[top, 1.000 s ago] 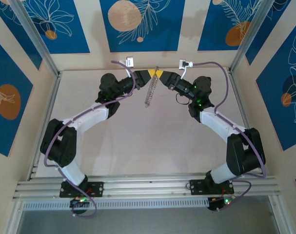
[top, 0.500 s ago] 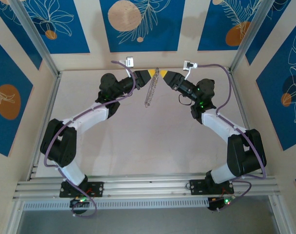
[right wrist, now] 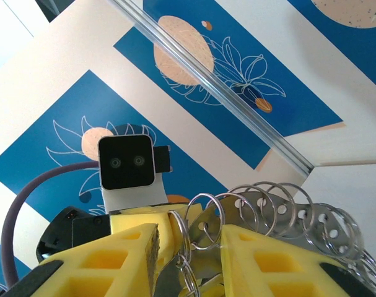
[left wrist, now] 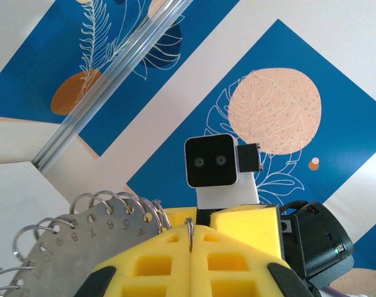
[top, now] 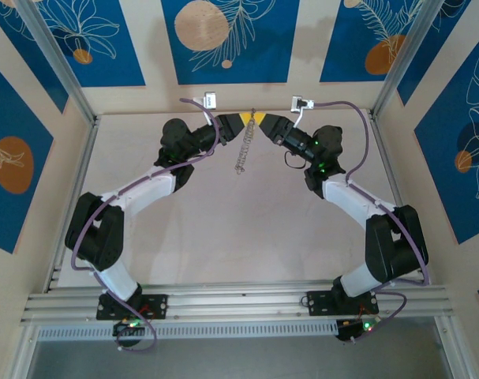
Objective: Put the keys on the keyring
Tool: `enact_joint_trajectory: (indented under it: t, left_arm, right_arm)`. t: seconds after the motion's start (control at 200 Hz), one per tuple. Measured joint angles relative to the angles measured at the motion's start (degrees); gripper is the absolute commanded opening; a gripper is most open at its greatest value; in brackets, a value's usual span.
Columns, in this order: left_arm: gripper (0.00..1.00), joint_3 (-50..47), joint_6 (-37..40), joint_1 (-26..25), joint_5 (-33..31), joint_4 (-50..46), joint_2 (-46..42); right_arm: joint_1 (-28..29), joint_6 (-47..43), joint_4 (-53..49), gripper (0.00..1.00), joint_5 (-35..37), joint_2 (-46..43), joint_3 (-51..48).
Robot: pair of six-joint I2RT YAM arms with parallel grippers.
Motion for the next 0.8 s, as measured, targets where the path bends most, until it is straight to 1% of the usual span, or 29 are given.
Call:
enact_joint_trajectory:
  t: [0.12,0.45,0.68,0.8]
  left_arm:
    - [0.0,-0.02,-0.02,0.0,0.0,0.02,0.0]
    - [0.0,-0.02,-0.02,0.0,0.13,0.09,0.0]
    - [0.0,0.0,-0.15,-0.02,1.09,-0.07,0.0]
    - [0.0,0.0,-0.22,-0.02,1.51,-0.02,0.02]
  right_arm:
    - [0.0,0.02,-0.07,0.29,-0.02,0.37,0.22]
    - [-0.59,-0.02,-0.13,0.31,0.0,0.33,0.35]
    - [-3.52,-0.33,-0.39,0.32,0.46,-4.13,-2.1]
    - [-3.8,-0.7,-0.33,0.32,0.55,-5.11,-2.1]
